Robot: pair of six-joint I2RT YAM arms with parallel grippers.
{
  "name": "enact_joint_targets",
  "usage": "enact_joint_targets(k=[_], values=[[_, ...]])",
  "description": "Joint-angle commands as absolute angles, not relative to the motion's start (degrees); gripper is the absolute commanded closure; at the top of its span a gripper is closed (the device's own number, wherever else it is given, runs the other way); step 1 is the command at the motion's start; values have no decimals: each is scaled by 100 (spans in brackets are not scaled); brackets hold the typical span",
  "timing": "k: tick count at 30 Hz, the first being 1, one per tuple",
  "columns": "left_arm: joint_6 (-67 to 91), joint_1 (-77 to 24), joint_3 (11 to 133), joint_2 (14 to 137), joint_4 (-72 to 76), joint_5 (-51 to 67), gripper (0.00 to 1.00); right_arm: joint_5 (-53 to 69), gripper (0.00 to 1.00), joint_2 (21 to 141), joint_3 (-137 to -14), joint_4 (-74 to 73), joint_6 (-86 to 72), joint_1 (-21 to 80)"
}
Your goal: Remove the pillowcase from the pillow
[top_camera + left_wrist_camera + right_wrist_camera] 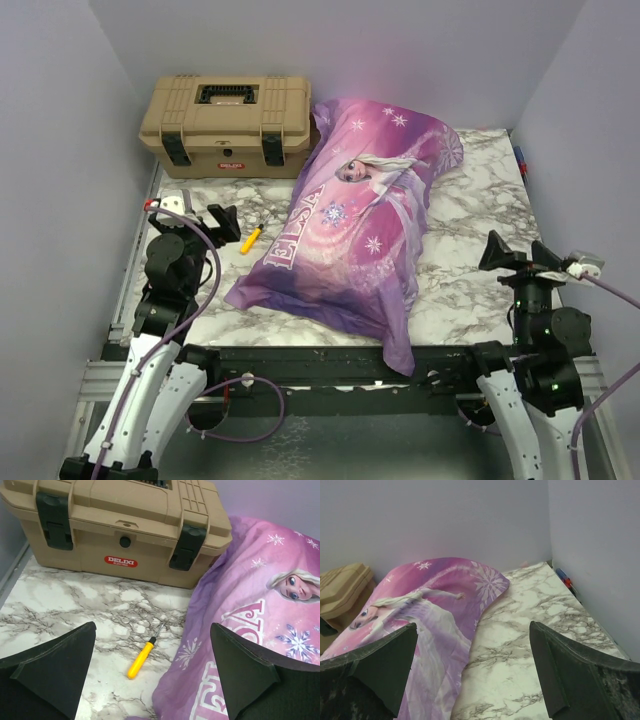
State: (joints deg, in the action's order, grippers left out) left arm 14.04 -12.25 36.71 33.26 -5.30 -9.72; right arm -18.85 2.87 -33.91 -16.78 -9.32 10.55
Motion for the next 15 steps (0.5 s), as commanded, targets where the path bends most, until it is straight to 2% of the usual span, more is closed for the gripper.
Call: enact_joint_targets(k=[1,9,15], values=[[1346,-1412,3579,3066,-460,-877,3,-2119,0,964,-3708,-1998,-1200,1072],[1325,-1708,3542,2739,-528,-959,3,-1947,0,3002,-4486,-2994,-2089,1072],[1281,-1880,3534,2625,-546,-1138,3,-1338,0,4870,-5110,-3433,-2866,1071]])
